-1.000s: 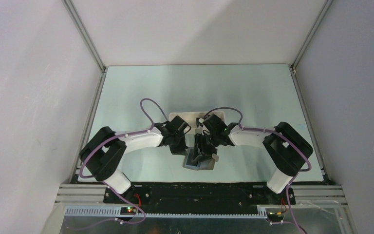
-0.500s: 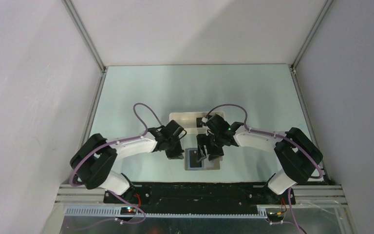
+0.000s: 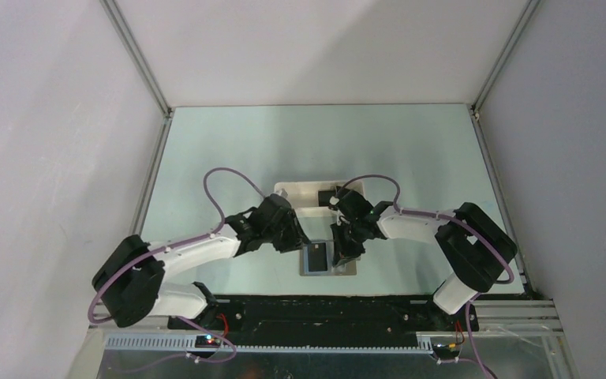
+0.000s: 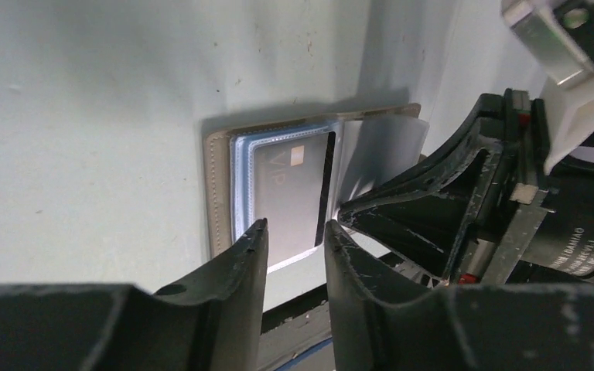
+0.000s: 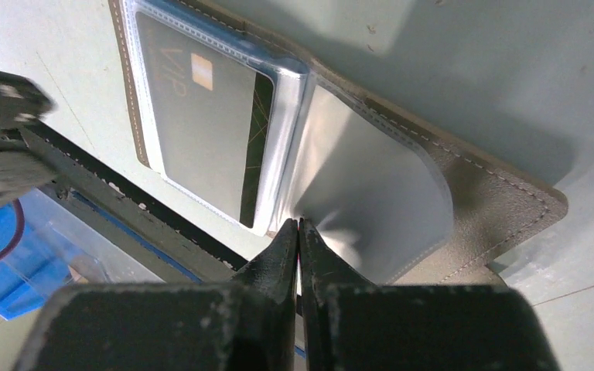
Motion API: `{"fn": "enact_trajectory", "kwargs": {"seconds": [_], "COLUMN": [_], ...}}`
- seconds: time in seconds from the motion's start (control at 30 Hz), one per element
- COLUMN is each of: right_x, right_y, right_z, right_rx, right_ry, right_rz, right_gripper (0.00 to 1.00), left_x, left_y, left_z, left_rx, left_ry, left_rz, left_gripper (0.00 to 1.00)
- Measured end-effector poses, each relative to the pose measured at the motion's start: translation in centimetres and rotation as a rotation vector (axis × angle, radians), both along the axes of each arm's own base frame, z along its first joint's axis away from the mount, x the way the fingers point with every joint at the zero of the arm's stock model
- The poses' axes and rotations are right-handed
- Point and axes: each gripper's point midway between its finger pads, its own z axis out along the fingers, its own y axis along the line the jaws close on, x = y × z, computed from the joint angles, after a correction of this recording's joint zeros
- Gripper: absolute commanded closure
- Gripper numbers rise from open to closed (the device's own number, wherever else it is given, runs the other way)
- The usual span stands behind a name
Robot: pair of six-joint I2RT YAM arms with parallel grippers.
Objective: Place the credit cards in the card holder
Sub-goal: Turn over the card holder at the center of the board.
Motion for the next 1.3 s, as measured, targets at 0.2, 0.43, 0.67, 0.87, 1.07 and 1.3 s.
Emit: {"fn": "enact_trajectory", "kwargs": {"seconds": [0.2, 0.43, 0.67, 0.87, 1.07, 1.3], "right_x": [0.1, 0.0, 0.0, 0.0, -0.1, -0.2], "right_y": [0.3, 0.4, 0.5, 0.7, 0.7, 1.0], "right_z": [-0.2, -0.3, -0.3, -0.3, -0.3, -0.3], "right_rx": [0.019, 0.037, 0.053, 0.064, 0.072, 0.086], "right_ry": [-0.001, 0.006, 0.02, 0.028, 0.037, 0.05], "right_rz": [0.003, 0.003, 0.006, 0.011, 0.012, 0.017], "right_gripper": [1.0, 1.0, 1.0, 1.0, 1.0, 1.0], "left_x": [-1.4, -1.5, -0.9, -1.1, -1.1, -1.2], "left_y": [-0.9, -1.3, -2.5, -3.1, -3.3, -5.0], "left_z": [-3.4, -4.1, -4.1, -3.8, -1.6, 0.5], "left_rx": [-0.056, -0.067, -0.072, -0.071, -0.112, -0.159], "left_ry": [0.071, 0.083, 0.088, 0.084, 0.046, 0.028], "left_rz": [-0.019, -0.026, -0.038, -0.058, -0.066, -0.116], "left_gripper": [0.68, 0.66, 0.67, 0.71, 0.74, 0.76]}}
